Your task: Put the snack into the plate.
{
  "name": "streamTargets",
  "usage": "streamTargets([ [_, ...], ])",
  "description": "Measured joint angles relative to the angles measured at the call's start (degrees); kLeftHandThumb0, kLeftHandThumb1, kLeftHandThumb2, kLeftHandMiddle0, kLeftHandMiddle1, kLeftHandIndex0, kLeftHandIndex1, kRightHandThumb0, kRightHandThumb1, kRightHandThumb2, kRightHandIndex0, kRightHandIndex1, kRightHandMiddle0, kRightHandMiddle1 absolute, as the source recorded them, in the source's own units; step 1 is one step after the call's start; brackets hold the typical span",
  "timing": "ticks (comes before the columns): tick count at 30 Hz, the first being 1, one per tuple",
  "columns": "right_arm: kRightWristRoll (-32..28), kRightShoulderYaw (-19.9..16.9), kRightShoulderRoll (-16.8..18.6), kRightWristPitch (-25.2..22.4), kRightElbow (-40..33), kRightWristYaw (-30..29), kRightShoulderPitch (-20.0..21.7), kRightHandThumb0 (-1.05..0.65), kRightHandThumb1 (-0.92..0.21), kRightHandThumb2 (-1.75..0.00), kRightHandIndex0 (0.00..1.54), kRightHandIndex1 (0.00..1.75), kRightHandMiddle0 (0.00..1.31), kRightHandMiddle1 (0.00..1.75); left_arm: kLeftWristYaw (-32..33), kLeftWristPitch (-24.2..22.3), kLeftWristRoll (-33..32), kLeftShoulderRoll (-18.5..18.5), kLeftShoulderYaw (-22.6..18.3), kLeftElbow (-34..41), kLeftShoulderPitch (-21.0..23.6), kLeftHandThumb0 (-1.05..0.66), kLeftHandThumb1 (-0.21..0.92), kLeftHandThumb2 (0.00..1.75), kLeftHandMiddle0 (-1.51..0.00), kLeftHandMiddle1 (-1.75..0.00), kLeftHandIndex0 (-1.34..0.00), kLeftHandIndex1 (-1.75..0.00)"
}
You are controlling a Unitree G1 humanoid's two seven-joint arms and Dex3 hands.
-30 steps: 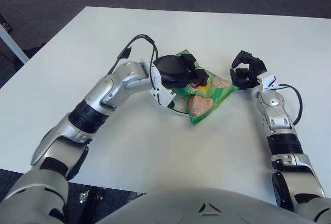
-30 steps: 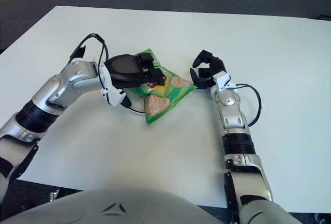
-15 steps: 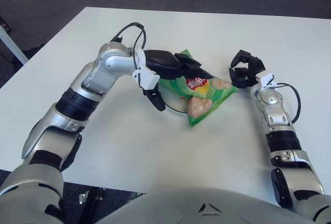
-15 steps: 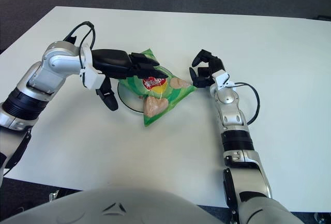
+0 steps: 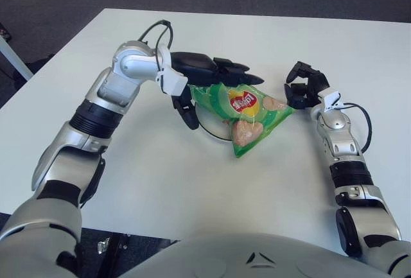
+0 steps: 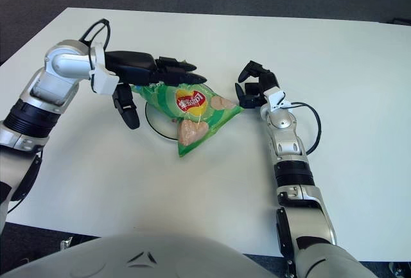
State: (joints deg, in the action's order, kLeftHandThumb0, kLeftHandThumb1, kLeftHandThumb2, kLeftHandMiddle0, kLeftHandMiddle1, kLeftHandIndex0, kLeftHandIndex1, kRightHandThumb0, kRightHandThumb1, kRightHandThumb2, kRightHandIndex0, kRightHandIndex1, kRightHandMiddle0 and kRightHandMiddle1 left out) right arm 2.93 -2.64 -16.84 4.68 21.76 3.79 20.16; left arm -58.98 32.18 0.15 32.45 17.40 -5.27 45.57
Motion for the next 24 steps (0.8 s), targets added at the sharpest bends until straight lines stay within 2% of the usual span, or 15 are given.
streamTargets([
  [6, -0.06, 0.0, 0.08, 0.73, 0.38, 0.59, 0.01, -0.5, -0.27, -1.37, 1.29, 1.75, 0.65, 1.75, 0.01, 0.26, -6.02, 3.3, -6.0, -0.25, -1.73, -1.01, 0.77, 0.27, 0.0, 0.0, 0.0, 0.0],
  [9, -0.07, -0.2, 0.02, 0.83, 0.41, 0.71, -0.1, -0.5, -0.27, -1.37, 1.29, 1.75, 0.65, 1.75, 0.75, -5.39, -10.58, 4.07, -9.28, -0.1, -3.26, -0.98, 0.78, 0.27, 0.0, 0.0, -0.02, -0.01],
  [11, -0.07, -0.35, -0.07, 0.83, 0.42, 0.72, -0.13, -0.5, -0.28, -1.36, 1.29, 1.75, 0.65, 1.75, 1.8, -9.17, -11.23, 4.33, -10.67, 0.34, -4.06, -0.97, 0.78, 0.27, 0.0, 0.0, -0.03, -0.02],
  [13, -0.06, -0.44, -0.16, 0.82, 0.44, 0.72, -0.1, -0.5, -0.28, -1.36, 1.29, 1.75, 0.65, 1.75, 3.14, -11.4, -10.93, 4.51, -11.56, 1.05, -4.93, -0.94, 0.74, 0.33, 0.0, 0.0, -0.01, -0.19],
  [16, -0.05, -0.46, -0.2, 0.82, 0.43, 0.72, -0.06, -0.5, -0.28, -1.36, 1.29, 1.75, 0.64, 1.75, 6.25, -13.17, -9.95, 4.48, -13.43, 2.62, -6.94, -0.92, 0.71, 0.38, -0.02, -0.01, 0.0, -0.33],
  [19, -0.04, -0.44, -0.18, 0.81, 0.45, 0.73, -0.03, -0.49, -0.29, -1.35, 1.29, 1.75, 0.64, 1.75, 12.29, -14.64, -6.81, 3.79, -15.69, 5.4, -9.99, -0.88, 0.65, 0.5, -0.08, -0.04, 0.0, -0.55],
  [24, -0.04, -0.52, -0.2, 0.82, 0.57, 0.74, -0.1, -0.49, -0.29, -1.35, 1.29, 1.75, 0.64, 1.75, 22.83, -16.77, -0.96, 0.5, -17.49, 7.36, -14.6, -0.86, 0.63, 0.56, -0.19, -0.09, 0.0, -0.77],
])
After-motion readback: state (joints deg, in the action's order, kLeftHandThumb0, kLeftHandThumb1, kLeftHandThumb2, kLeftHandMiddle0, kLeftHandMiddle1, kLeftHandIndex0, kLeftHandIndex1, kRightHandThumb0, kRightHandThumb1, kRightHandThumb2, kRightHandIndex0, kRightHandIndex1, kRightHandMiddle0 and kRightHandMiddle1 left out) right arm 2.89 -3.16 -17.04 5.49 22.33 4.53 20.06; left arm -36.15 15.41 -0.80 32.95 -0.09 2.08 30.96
